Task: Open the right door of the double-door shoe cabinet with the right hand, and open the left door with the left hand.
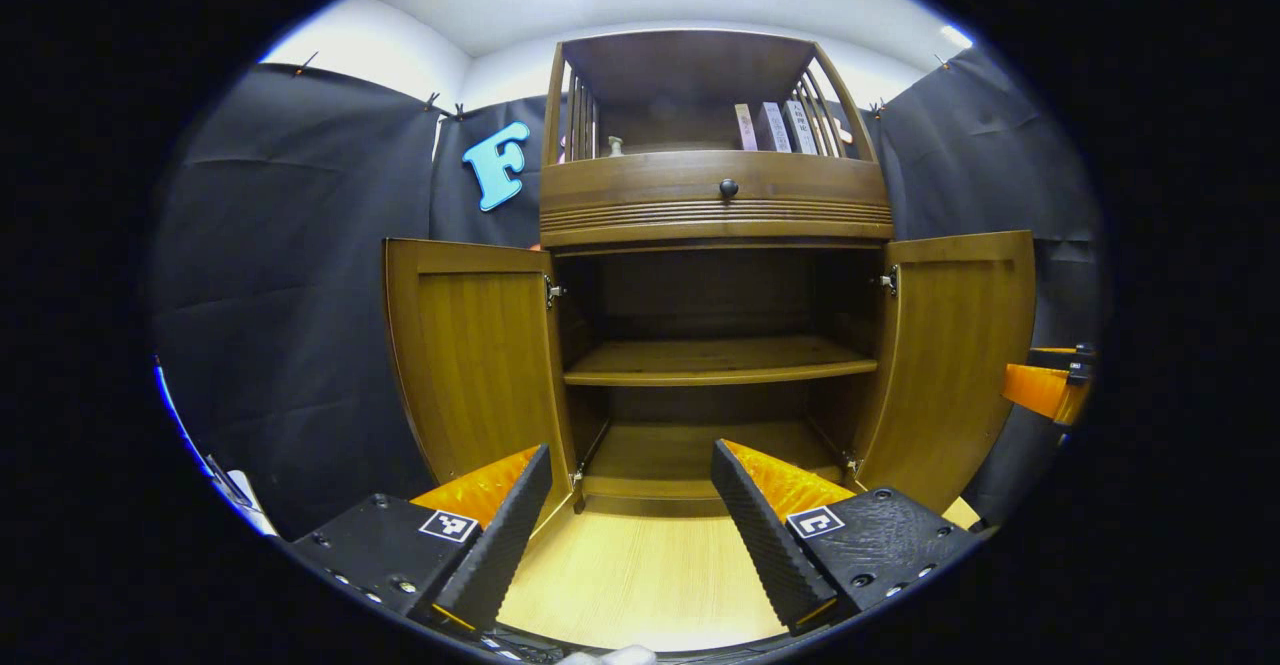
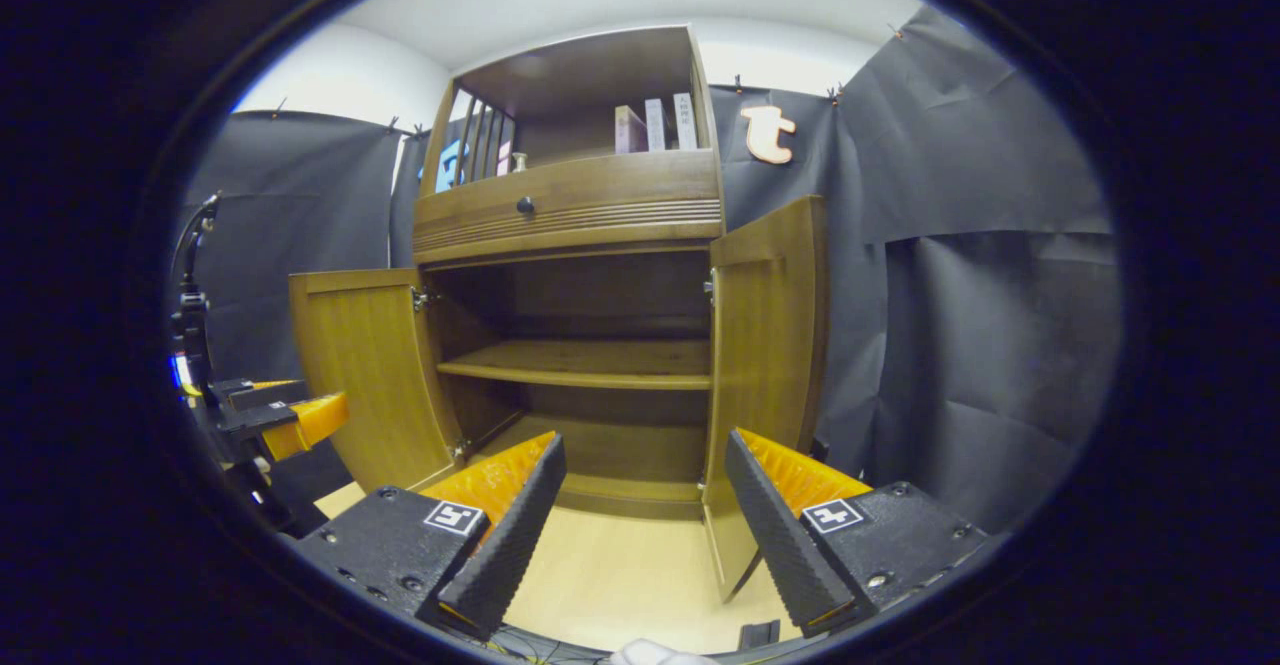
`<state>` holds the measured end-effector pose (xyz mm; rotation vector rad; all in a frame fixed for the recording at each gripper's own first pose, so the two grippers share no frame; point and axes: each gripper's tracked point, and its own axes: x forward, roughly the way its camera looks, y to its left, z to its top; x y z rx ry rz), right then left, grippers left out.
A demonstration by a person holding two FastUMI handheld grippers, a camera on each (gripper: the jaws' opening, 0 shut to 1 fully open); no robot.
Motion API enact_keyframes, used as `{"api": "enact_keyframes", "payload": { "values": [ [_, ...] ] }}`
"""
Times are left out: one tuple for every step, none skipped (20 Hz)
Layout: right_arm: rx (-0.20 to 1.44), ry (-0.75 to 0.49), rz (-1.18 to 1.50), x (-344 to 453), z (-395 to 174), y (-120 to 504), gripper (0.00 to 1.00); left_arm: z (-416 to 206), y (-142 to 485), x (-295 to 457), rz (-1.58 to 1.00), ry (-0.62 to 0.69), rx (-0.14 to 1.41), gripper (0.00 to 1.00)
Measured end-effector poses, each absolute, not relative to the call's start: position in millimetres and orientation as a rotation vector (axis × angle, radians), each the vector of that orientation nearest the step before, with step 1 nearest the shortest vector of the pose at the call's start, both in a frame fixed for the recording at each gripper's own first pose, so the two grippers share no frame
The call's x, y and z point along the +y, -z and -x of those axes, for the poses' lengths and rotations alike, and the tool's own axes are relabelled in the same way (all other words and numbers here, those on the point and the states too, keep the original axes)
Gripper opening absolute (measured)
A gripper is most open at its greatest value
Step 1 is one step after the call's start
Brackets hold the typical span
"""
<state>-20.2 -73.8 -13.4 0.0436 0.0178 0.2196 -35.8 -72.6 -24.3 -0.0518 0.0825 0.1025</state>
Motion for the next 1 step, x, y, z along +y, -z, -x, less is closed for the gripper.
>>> {"api": "enact_keyframes", "payload": {
  "values": [
    [0.017,-0.218,-0.044,-72.8,20.3,12.9,0.99,35.8,22.1,-72.0,0.053,-0.100,0.076,0.90]
  ]
}}
